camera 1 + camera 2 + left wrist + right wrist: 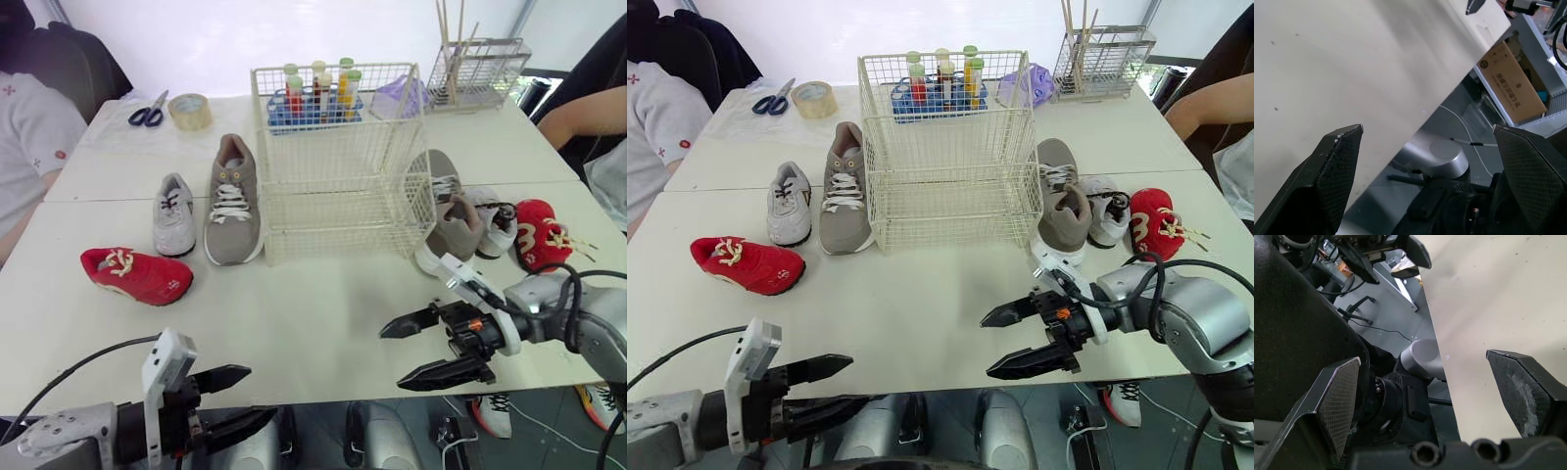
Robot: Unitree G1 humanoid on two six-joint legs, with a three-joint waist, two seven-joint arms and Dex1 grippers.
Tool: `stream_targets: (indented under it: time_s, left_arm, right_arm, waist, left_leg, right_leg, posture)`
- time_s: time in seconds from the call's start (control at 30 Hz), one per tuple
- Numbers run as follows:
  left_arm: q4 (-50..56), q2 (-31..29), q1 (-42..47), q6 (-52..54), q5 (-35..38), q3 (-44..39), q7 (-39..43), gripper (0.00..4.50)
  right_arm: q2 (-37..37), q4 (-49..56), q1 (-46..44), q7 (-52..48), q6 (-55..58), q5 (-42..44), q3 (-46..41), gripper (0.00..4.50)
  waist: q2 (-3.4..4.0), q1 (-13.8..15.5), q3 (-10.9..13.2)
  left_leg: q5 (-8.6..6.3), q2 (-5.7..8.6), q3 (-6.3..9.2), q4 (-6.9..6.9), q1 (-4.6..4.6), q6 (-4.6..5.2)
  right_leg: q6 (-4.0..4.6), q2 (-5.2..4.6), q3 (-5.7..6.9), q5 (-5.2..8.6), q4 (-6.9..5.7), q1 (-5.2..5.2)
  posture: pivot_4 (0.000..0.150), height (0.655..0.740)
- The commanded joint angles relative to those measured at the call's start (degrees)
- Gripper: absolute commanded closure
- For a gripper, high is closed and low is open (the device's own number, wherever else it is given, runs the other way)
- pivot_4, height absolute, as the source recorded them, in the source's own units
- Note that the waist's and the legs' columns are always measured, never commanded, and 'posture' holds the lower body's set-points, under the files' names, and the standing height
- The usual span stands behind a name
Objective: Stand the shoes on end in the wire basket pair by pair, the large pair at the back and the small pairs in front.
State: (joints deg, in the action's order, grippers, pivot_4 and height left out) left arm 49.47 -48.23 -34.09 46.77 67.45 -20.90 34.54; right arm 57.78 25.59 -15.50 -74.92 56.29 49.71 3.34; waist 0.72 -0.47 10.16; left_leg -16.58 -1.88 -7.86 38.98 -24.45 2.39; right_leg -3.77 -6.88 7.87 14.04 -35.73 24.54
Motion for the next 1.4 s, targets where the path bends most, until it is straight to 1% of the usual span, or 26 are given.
stream_targets:
  time_s: [0.03, 0.1, 0.23, 0.27, 0.4, 0.43, 0.53, 0.63, 0.87, 1.07, 1.13, 1.27, 1.33, 1.4]
  left_arm:
    - [0.1, -0.1, 1.2, -1.4, -2.6, 0.6, 0.3, 0.07]
    - [-0.1, 0.4, 1.7, -1.1, -2.5, 0.8, -0.2, 0.07]
    - [0.0, 0.6, 2.1, -0.6, -0.9, -0.2, -0.7, 0.07]
    - [0.2, 0.7, 1.8, -0.6, -0.8, -0.2, -0.8, 0.07]
    - [0.8, 1.6, 1.5, -1.3, -1.3, -0.2, -1.7, 0.07]
    - [1.1, 2.3, 1.7, -2.3, -3.2, 0.2, -1.9, 0.07]
    - [1.4, 3.3, 1.6, -3.1, -4.9, 1.3, -2.2, 0.07]
    - [1.1, 4.0, 1.3, -3.3, -4.2, 1.4, -1.7, 0.07]
    - [-0.2, 4.2, 2.6, -3.8, -6.1, 2.5, -1.4, 0.07]
    - [-1.3, 3.4, 4.0, -3.4, -7.5, 2.9, 0.1, 0.07]
    - [-2.5, 1.4, 4.4, -3.1, -8.5, 1.2, 1.8, 0.07]
    - [-6.7, -6.5, 9.1, -0.4, -4.7, -7.6, 7.2, 0.07]
    - [-8.5, -11.5, 12.3, 1.7, -2.3, -12.2, 10.4, 0.07]
    - [-10.3, -16.1, 16.4, 4.1, 1.3, -16.3, 12.7, 0.07]
  right_arm:
    - [0.5, 1.4, -0.3, 0.2, -1.9, -1.1, -0.3, 0.0]
    - [0.6, 1.4, -0.4, 0.4, -2.1, -1.5, 0.1, 0.0]
    - [0.5, 2.0, -0.3, 1.5, -6.5, -8.0, 3.7, 0.0]
    - [0.4, 1.8, -0.5, 1.2, -6.8, -8.4, 4.1, 0.0]
    - [-0.6, 0.2, -2.7, 0.4, -5.1, -6.4, 3.9, 0.0]
    - [-0.7, -0.3, -3.5, -0.1, -4.6, -5.8, 3.8, 0.0]
    - [-0.8, -1.2, -4.9, -1.2, -4.3, -5.5, 4.2, 0.0]
    - [-1.2, -1.5, -5.5, -1.4, -4.7, -5.7, 4.5, 0.0]
    - [-1.3, -1.1, -7.4, -0.6, -4.1, -6.6, 5.1, 0.0]
    - [0.1, -0.5, -8.4, -0.8, -3.7, -7.2, 5.5, 0.0]
    - [2.2, -0.4, -11.5, -2.2, -1.6, -4.8, 2.9, 0.0]
    - [3.0, -4.5, -24.6, -3.8, 3.8, 2.2, -2.2, 0.0]
    - [3.0, -7.1, -30.2, -4.9, 4.1, 2.1, -2.3, 0.0]
    - [2.7, -10.0, -35.4, -5.7, 2.2, -0.6, -0.9, 0.0]
  waist:
    - [0.0, 0.0, 0.0]
    - [0.0, 0.0, 0.0]
    - [-0.01, 0.0, 0.0]
    - [0.0, -0.1, 0.0]
    - [-0.01, -0.1, 0.0]
    - [-0.01, -0.1, 0.0]
    - [-0.04, 0.0, 0.0]
    - [-0.05, 0.0, 0.0]
    - [-0.05, 0.0, 0.0]
    - [-0.05, 0.0, 0.0]
    - [-0.03, 0.0, 0.0]
    - [-0.03, -0.1, 0.1]
    - [-0.1, -0.1, 0.1]
    - [-0.1, -0.1, 0.1]
  left_leg:
    - [0.0, 0.0, 0.0, 0.0, 0.0, 0.0]
    - [0.0, 0.0, 0.0, 0.0, 0.0, 0.0]
    - [0.0, 0.0, 0.0, 0.0, 0.0, 0.01]
    - [0.0, 0.0, 0.0, 0.0, 0.0, 0.0]
    - [0.05, 0.0, 0.0, 0.0, 0.0, -0.08]
    - [0.05, 0.0, 0.0, 0.01, 0.0, -0.08]
    - [0.0, 0.0, 0.0, 0.02, 0.01, 0.01]
    - [0.01, 0.01, 0.01, 0.02, 0.01, 0.01]
    - [0.01, 0.0, 0.01, 0.03, 0.01, 0.01]
    - [0.03, 0.01, 0.0, 0.04, 0.01, -0.01]
    - [0.03, 0.01, 0.0, 0.06, 0.01, -0.01]
    - [0.02, -0.02, 0.01, 0.12, 0.01, 0.0]
    - [0.04, -0.05, 0.05, 0.13, 0.02, -0.05]
    - [0.06, -0.04, 0.09, 0.1, 0.0, -0.08]
  right_leg:
    - [0.0, 0.0, 0.0, 0.0, 0.01, 0.0]
    - [0.0, 0.0, 0.0, 0.0, 0.02, -0.01]
    - [-0.01, 0.01, 0.0, 0.0, 0.04, -0.02]
    - [-0.01, 0.01, 0.0, 0.0, 0.04, -0.02]
    - [-0.01, 0.01, 0.0, 0.0, 0.04, -0.04]
    - [-0.01, 0.02, 0.0, -0.01, 0.03, -0.04]
    - [0.0, 0.02, 0.02, -0.01, 0.04, -0.05]
    - [0.0, 0.01, 0.02, -0.01, 0.06, -0.06]
    - [0.0, 0.02, 0.03, -0.01, 0.06, -0.09]
    - [-0.01, 0.03, 0.03, -0.01, 0.06, -0.1]
    - [-0.01, 0.03, 0.03, -0.01, 0.05, -0.1]
    - [0.01, 0.04, 0.03, -0.01, -0.15, 0.04]
    - [0.02, 0.06, 0.04, 0.0, -0.23, 0.09]
    - [0.02, 0.06, 0.07, 0.01, -0.22, 0.11]
  posture:
    - [0.15, 0.74]
    - [0.15, 0.74]
    - [0.15, 0.74]
    - [0.15, 0.74]
    - [0.15, 0.74]
    - [0.15, 0.74]
    - [0.15, 0.74]
    - [0.15, 0.74]
    - [0.15, 0.74]
    - [0.15, 0.74]
    - [0.15, 0.74]
    - [0.15, 0.74]
    - [0.15, 0.74]
    - [0.15, 0.74]
